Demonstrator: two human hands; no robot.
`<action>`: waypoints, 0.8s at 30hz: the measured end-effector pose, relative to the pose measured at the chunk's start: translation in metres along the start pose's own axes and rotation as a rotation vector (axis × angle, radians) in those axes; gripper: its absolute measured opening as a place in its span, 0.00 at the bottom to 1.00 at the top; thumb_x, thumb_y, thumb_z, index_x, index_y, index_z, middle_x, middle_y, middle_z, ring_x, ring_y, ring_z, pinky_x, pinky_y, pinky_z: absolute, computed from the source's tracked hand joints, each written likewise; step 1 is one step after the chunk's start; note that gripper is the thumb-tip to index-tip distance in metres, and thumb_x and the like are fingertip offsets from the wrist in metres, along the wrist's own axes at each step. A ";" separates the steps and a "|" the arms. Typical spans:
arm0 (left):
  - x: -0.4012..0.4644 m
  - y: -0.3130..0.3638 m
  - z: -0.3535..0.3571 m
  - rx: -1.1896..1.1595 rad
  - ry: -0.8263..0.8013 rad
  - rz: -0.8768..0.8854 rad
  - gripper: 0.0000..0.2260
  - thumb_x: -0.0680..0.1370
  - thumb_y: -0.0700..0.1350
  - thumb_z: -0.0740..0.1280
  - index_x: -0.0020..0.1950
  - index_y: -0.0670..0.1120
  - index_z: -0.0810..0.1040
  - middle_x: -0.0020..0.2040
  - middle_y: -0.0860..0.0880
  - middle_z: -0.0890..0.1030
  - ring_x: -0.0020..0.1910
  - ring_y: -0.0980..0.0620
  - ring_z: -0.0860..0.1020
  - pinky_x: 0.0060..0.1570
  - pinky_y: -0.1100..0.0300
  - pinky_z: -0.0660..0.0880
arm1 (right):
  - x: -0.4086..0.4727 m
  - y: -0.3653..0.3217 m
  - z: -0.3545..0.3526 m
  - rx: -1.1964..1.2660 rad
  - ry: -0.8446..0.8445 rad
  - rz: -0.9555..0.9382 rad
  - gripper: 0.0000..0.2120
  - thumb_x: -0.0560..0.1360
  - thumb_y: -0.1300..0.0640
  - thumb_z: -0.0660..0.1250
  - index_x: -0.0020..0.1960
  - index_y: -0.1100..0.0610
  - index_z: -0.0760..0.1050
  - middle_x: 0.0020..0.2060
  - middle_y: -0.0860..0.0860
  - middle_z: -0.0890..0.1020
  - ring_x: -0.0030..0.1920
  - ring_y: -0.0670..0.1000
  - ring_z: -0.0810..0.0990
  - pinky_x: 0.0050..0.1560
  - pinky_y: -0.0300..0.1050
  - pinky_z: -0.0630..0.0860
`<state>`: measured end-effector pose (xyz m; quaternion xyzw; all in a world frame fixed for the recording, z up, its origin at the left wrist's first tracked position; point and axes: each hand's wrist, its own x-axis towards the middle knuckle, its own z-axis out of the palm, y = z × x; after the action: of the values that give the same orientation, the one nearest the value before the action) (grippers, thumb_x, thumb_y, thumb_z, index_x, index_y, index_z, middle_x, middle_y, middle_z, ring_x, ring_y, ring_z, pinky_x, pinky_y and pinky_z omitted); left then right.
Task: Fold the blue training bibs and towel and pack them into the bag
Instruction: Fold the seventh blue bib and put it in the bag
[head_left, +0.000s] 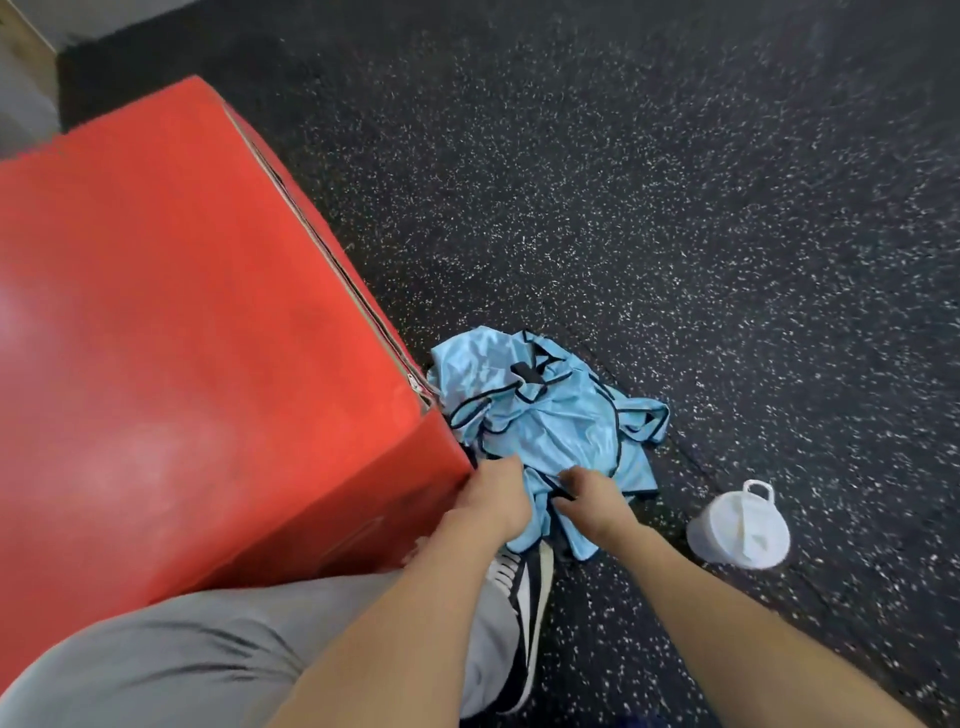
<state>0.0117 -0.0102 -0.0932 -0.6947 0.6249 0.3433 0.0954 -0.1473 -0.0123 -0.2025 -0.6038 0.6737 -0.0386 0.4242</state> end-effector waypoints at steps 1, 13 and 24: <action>0.004 -0.001 0.002 -0.005 -0.001 -0.009 0.17 0.79 0.40 0.61 0.68 0.45 0.73 0.65 0.40 0.76 0.62 0.38 0.77 0.60 0.47 0.77 | 0.003 0.003 0.003 -0.011 0.010 0.000 0.15 0.74 0.53 0.71 0.59 0.56 0.76 0.52 0.53 0.79 0.50 0.52 0.78 0.50 0.45 0.75; 0.007 -0.001 0.004 -0.079 0.015 -0.012 0.16 0.79 0.40 0.63 0.67 0.46 0.74 0.66 0.42 0.77 0.62 0.40 0.77 0.60 0.50 0.76 | 0.005 0.011 -0.011 0.056 0.080 -0.015 0.02 0.78 0.57 0.70 0.49 0.54 0.81 0.46 0.50 0.81 0.41 0.47 0.79 0.45 0.45 0.74; -0.062 0.022 -0.046 -0.243 0.235 0.106 0.20 0.79 0.42 0.65 0.71 0.48 0.73 0.64 0.44 0.79 0.62 0.44 0.77 0.63 0.52 0.74 | -0.065 -0.069 -0.122 0.009 0.206 -0.288 0.07 0.79 0.56 0.68 0.43 0.50 0.76 0.37 0.50 0.84 0.40 0.52 0.82 0.46 0.47 0.77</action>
<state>0.0084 0.0089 -0.0152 -0.7026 0.6213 0.3373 -0.0812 -0.1746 -0.0324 -0.0519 -0.6850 0.6200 -0.1640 0.3457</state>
